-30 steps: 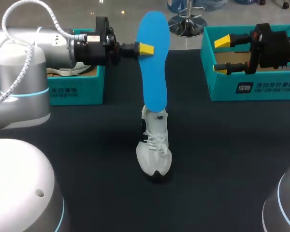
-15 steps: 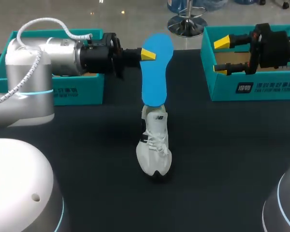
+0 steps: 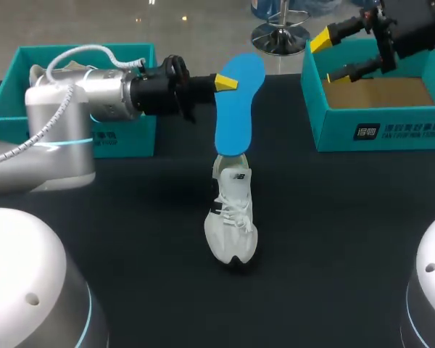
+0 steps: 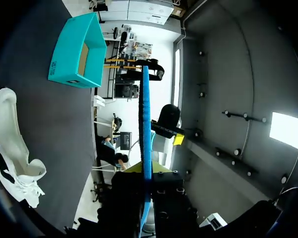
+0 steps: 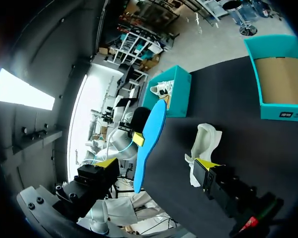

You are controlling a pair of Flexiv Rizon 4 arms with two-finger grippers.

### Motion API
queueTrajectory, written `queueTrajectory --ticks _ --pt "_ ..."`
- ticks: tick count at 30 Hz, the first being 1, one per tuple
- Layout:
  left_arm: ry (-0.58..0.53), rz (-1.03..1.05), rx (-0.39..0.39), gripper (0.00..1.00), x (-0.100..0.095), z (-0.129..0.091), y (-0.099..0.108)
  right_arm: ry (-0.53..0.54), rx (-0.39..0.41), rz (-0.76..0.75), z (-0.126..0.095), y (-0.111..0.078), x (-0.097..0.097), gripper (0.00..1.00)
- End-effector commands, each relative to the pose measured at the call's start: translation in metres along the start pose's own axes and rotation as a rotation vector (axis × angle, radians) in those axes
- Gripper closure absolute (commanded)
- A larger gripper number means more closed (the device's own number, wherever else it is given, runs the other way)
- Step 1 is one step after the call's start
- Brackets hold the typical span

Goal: Take the shoe out of the shoebox, open the shoe tongue, remove and reinsert the insole, then place the shoe into the shoebox

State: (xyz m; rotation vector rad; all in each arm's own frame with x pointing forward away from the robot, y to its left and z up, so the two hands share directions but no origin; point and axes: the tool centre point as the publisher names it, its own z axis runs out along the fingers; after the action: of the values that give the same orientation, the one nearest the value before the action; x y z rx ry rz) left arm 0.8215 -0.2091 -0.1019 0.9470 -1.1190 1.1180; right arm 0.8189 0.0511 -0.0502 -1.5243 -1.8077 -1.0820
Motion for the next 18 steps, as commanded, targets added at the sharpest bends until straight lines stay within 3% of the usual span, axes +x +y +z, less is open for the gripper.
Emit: queueTrajectory --ticks 1,6,9,11,18 --pt "-0.008 0.002 0.011 1.0 0.003 0.002 -0.001 -0.176 0.001 -0.008 -0.002 -0.002 0.014 0.0" --pt "-0.01 0.005 0.058 1.0 0.003 0.005 -0.005 -0.269 0.003 0.002 0.003 -0.002 0.026 0.0" --pt "-0.008 0.006 0.084 1.0 0.003 0.008 -0.006 -0.367 0.003 0.108 0.007 -0.002 0.031 0.0" --pt "-0.008 -0.004 0.086 1.0 0.002 0.01 -0.007 -0.467 0.06 0.126 0.012 -0.001 0.035 0.0" --pt "-0.012 -0.013 0.099 1.0 0.003 0.011 -0.008 -0.467 0.06 0.126 0.012 -0.001 0.035 0.0"
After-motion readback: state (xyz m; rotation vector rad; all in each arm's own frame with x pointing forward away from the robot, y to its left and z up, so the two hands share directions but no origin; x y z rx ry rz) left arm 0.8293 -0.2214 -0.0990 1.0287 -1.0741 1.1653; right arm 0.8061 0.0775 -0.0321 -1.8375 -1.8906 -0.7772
